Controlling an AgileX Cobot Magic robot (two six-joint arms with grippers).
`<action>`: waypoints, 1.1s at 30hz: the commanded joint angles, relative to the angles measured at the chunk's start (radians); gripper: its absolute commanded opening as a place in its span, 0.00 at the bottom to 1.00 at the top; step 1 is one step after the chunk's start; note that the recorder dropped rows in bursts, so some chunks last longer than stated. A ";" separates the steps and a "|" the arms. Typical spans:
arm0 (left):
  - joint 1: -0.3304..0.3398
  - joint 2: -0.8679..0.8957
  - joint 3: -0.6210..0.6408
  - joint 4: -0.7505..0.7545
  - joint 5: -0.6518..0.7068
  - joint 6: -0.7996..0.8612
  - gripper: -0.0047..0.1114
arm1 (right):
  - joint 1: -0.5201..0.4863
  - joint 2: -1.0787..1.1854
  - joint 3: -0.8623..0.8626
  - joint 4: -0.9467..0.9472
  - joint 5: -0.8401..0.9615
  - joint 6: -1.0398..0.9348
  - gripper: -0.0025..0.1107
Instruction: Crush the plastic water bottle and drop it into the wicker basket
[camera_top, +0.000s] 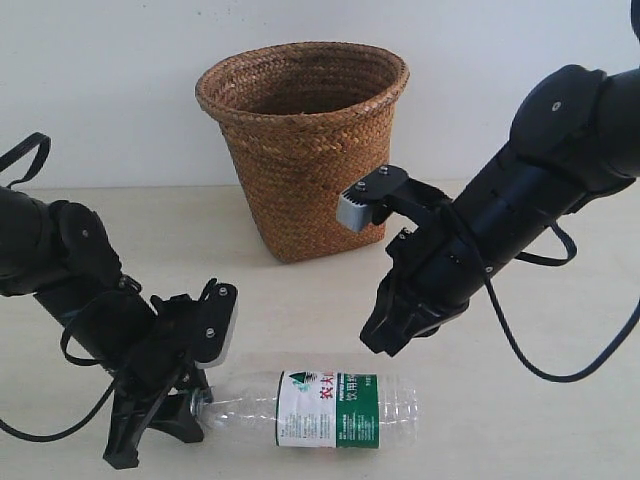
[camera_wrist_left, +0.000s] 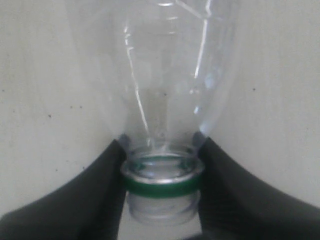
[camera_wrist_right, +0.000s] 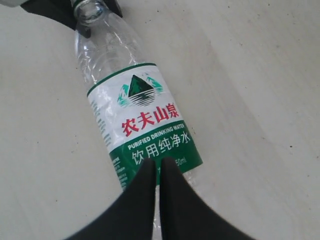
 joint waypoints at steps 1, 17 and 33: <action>-0.006 0.002 0.003 -0.007 0.026 0.000 0.08 | 0.010 0.002 -0.005 0.016 -0.010 0.018 0.02; -0.006 0.002 0.003 -0.007 0.023 -0.113 0.08 | 0.188 0.136 -0.217 -0.333 0.115 0.618 0.02; -0.006 0.002 0.003 -0.007 0.019 -0.118 0.08 | 0.188 0.352 -0.238 -0.307 0.002 0.618 0.02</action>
